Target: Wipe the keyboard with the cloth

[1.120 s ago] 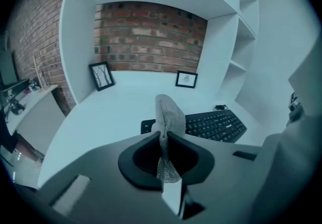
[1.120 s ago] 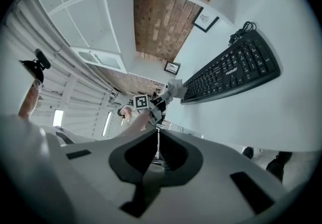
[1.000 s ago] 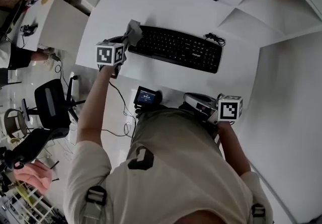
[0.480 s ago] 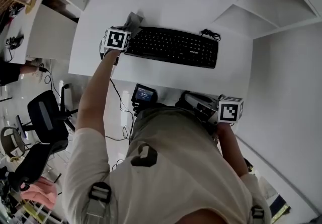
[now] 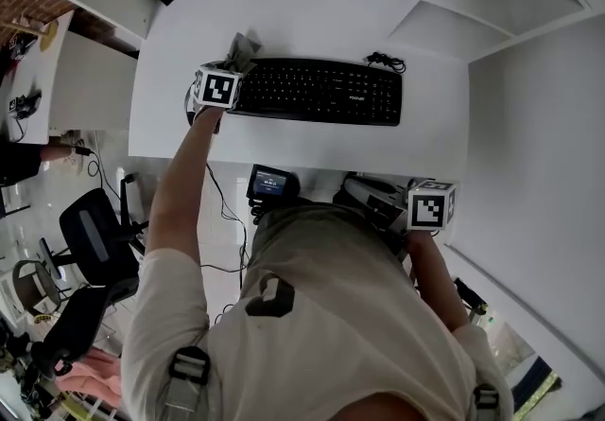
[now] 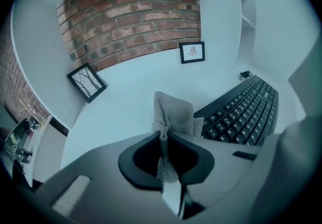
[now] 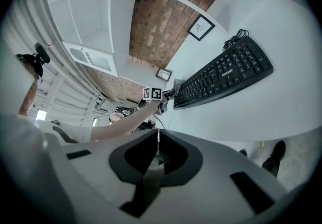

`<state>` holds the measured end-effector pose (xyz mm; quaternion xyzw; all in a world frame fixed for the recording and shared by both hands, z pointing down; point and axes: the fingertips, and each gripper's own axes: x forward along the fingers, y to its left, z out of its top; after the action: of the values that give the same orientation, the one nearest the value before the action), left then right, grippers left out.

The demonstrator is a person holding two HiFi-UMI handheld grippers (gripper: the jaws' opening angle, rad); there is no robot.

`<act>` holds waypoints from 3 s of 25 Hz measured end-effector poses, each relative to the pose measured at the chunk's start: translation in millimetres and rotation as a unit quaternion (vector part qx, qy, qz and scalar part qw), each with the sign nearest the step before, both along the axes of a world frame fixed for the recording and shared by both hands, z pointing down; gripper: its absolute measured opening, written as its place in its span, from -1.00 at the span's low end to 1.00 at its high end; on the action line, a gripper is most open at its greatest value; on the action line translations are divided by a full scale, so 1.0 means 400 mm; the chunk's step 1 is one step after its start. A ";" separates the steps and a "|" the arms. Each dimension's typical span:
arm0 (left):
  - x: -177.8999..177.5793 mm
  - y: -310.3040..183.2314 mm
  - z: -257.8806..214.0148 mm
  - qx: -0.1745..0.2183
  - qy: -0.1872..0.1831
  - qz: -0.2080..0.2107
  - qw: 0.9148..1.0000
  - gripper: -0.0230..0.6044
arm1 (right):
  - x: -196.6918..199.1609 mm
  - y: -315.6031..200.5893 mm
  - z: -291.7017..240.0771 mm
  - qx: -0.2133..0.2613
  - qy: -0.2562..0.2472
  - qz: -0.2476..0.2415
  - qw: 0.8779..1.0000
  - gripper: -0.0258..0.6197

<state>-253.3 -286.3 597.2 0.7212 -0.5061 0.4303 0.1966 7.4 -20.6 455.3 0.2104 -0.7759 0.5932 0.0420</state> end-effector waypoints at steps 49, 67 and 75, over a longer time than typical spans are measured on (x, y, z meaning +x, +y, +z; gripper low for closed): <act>0.613 0.026 -0.005 -0.042 0.051 0.082 0.994 -0.85 | 0.259 0.013 0.012 -0.016 -0.075 0.017 0.997 -0.90; 0.894 0.071 -0.003 -0.052 0.064 0.152 0.985 -0.85 | 0.356 -0.007 0.010 -0.015 -0.081 0.023 0.996 -0.90; 0.999 0.085 0.013 -0.060 0.061 0.191 0.978 -0.85 | 0.377 -0.008 0.017 -0.017 -0.071 0.021 0.997 -0.90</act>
<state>146.1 -252.1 602.4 0.8166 -0.3194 0.4441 0.1841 158.2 -23.7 461.9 0.1829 -0.7624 0.6204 -0.0224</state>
